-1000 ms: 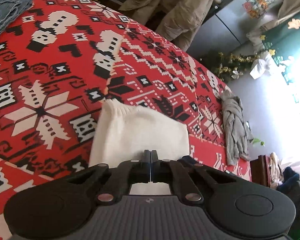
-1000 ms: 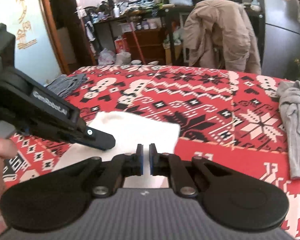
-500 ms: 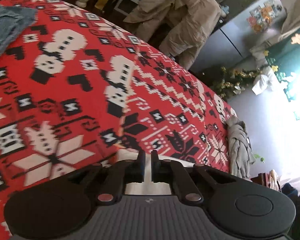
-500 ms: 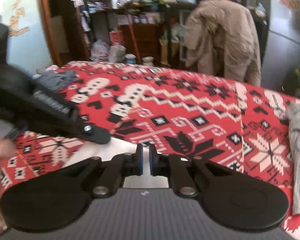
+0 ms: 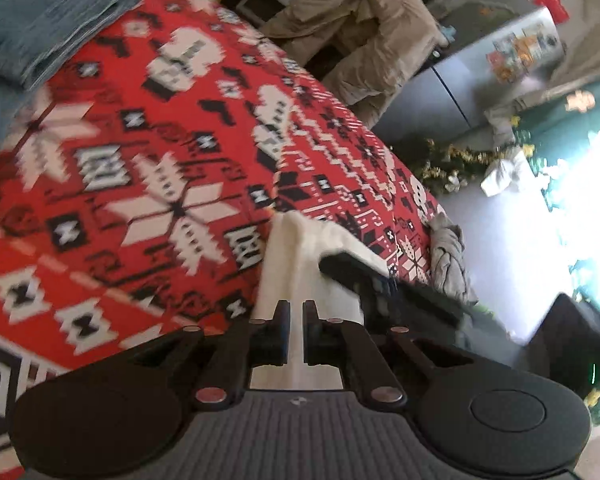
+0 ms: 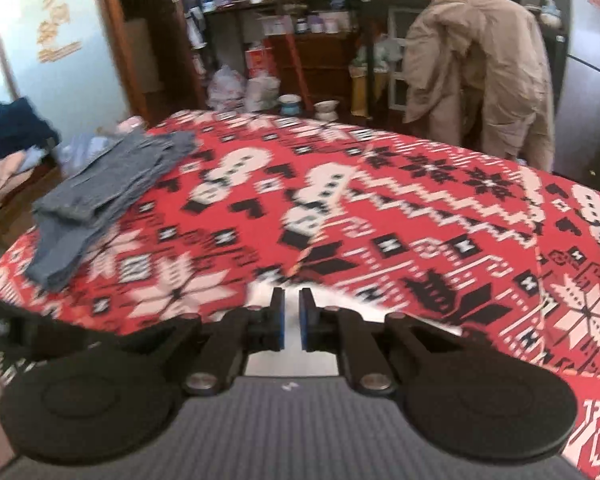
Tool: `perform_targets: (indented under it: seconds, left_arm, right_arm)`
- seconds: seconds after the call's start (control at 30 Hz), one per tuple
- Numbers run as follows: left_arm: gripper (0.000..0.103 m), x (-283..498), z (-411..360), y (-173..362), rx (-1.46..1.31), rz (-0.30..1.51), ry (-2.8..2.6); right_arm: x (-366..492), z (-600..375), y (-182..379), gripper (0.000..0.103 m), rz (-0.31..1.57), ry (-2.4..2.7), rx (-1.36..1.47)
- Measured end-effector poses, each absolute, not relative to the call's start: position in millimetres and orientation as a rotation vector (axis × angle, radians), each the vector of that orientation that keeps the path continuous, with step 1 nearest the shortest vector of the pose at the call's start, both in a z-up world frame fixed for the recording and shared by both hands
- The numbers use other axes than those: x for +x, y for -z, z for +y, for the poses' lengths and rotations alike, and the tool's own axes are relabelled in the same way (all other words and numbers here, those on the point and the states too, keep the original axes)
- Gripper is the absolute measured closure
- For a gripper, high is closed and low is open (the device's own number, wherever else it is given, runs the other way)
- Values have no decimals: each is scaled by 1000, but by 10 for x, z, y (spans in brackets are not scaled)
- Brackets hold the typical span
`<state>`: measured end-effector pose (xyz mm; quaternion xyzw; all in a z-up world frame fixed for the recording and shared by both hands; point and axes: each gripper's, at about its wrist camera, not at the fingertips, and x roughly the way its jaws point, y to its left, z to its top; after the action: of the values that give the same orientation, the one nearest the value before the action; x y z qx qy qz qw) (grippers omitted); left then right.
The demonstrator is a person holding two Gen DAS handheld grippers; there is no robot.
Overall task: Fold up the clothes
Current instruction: 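Open both grippers and pull them back from the folded sweater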
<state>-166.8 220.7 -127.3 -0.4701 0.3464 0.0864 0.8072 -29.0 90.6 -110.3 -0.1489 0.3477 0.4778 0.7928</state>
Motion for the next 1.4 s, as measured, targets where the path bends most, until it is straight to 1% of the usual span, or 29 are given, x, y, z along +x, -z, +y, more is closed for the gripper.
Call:
perform_targets:
  seconds: [0.2,0.47,0.7,0.73,0.8,0.83,0.87,1.0,1.03,1.07,1.1,1.13,1.3,1.33,1.4]
  left_arm:
    - [99,-1898,2273,1291,-1039,722,-186]
    - [99,-2047,2093,1299,-1031,741,-153]
    - [99,-2166,1897,1303,-1013,766,-127]
    - [97,-2174,1866,1308,-1009,772,-125]
    - [84,-2173,1805,1318,-993,782,-130]
    - [74,-2165,1774,1322,-981,786,-138]
    - [74,-2151,1744,1325,-961,789,-150]
    - [74,-2049,1641,1405,-912,842,-159]
    - [76,-2027,1622,1434,-908,855,-156]
    - [82,-2027,1598,1454,-888,862,-175]
    - [83,-2048,1587,1459,-878,865,-184]
    - [82,-2069,1575,1463,-867,867,-194]
    - [84,-2184,1542,1407,-844,879,-207]
    - [85,-2203,1533,1382,-840,882,-208]
    - [85,-2228,1498,1320,-818,888,-210]
  right_arm:
    - [-922,740,1166,93,719,-1070,-432]
    - [-1509,409,1183,93,788,-1045,-362]
    - [-1795,177,1164,93,770,-1041,-369]
    - [-1813,127,1137,93,765,-1038,-361]
    - [-1820,22,1070,92,751,-1018,-340]
    - [-1821,-47,1034,92,746,-1008,-325]
    - [-1803,-117,1008,92,743,-994,-312]
    - [-1694,-401,931,91,741,-928,-257]
    - [-1665,-468,933,91,748,-912,-243]
    - [-1638,-533,936,91,756,-896,-230]
    - [-1612,-599,940,91,764,-880,-216]
    - [-1585,-665,943,91,771,-865,-203]
    - [-1513,-903,939,89,785,-811,-160]
    - [-1500,-928,938,88,789,-805,-153]
    - [-1474,-975,929,81,796,-794,-142]
